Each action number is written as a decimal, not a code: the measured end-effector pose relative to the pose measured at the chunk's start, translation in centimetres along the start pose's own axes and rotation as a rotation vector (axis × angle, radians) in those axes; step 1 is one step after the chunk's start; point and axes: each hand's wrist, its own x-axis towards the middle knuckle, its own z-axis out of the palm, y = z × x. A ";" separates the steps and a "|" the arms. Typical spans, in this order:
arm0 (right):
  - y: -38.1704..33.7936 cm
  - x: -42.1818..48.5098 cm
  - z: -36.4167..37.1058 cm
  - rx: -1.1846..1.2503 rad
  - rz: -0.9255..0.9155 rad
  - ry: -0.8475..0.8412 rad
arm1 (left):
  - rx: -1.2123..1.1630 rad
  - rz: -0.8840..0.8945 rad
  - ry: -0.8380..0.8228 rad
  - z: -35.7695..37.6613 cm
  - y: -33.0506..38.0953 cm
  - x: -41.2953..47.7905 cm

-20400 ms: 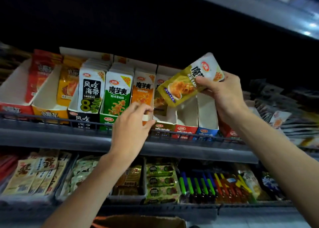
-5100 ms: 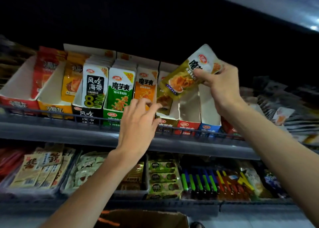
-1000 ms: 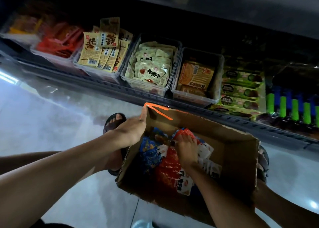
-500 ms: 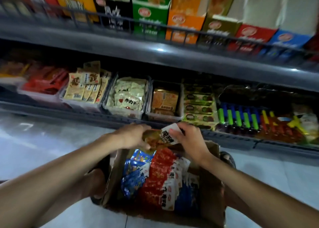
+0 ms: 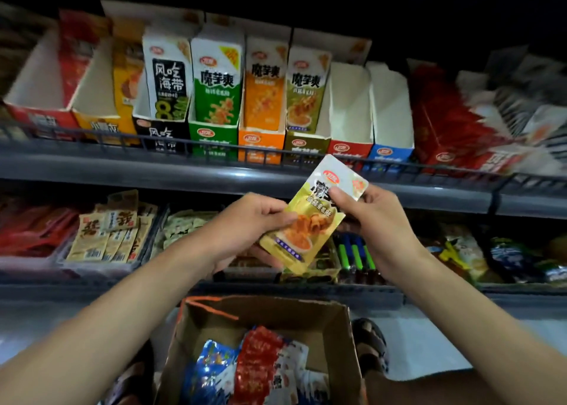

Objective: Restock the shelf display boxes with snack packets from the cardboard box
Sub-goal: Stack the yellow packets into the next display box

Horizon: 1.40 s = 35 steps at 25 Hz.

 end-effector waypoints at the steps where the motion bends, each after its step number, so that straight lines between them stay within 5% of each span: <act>1: 0.0 0.3 -0.2 -0.006 0.009 0.005 | 0.030 0.039 0.018 -0.1 0.5 0.3; 4: -1.7 1.5 -0.4 -0.042 -0.059 0.023 | 0.082 0.137 0.120 -0.3 2.0 1.2; 7: -6.1 3.9 -0.9 -0.079 -0.261 0.089 | 0.173 0.335 0.444 -0.1 3.7 2.7; 11: -12.1 9.6 -1.4 -0.126 -0.545 0.188 | 0.838 0.515 0.893 -0.1 5.3 5.0; 15: -12.5 14.3 -0.8 -0.345 -0.655 0.237 | 1.140 0.535 0.894 -0.7 5.1 7.1; 23: -10.0 17.3 0.7 -0.786 -0.739 0.163 | 1.125 0.510 0.900 -1.3 4.5 7.8; 27: -8.8 17.1 1.7 -1.209 -0.906 0.104 | 1.128 0.536 0.911 -1.3 4.4 7.8; 35: -8.3 18.1 3.5 -1.672 -0.817 0.369 | 1.162 0.543 0.909 -1.4 4.0 7.8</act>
